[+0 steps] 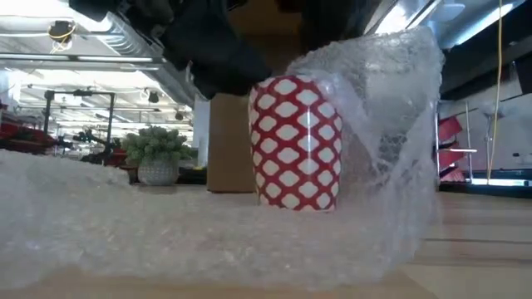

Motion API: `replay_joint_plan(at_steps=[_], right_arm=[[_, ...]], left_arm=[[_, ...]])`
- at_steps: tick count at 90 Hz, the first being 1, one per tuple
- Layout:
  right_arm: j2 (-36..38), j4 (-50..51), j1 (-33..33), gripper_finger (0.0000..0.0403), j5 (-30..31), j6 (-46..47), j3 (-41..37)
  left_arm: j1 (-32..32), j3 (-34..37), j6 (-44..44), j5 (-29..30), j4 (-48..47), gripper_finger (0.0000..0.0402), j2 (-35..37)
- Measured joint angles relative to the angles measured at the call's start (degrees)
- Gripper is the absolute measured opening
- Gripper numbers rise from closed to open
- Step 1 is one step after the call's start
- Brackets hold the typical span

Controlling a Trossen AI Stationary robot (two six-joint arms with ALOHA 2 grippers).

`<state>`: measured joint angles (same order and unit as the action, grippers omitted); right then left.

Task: Wrap mug
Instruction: Wrap the red mug with the bubble wrap

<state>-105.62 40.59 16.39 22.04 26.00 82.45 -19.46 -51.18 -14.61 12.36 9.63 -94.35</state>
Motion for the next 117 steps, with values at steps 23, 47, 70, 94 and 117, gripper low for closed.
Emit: replay_joint_plan(at_steps=[23,47,70,94,117], right_arm=[[0.0,-4.9,4.5,0.0001,-2.1,-1.3,-1.0],[-2.5,-5.8,5.7,0.0001,-3.1,-2.1,-1.0],[-8.6,-10.9,3.7,0.0000,-11.0,-2.6,-0.6],[-7.4,-9.5,3.0,0.0001,-12.9,-3.3,0.3],[-2.4,-4.7,3.2,0.0001,-12.7,-3.0,3.8]], left_arm=[[0.0,0.0,0.0,0.0,0.0,0.0164,0.0],[0.0,0.0,-0.1,0.0,0.0,0.0164,0.0],[0.0,0.0,-0.6,-0.2,0.3,0.0164,0.0],[0.0,0.0,-0.6,-0.2,0.1,0.0164,0.0],[0.0,0.0,-0.6,0.0,-0.1,0.0164,0.0]])
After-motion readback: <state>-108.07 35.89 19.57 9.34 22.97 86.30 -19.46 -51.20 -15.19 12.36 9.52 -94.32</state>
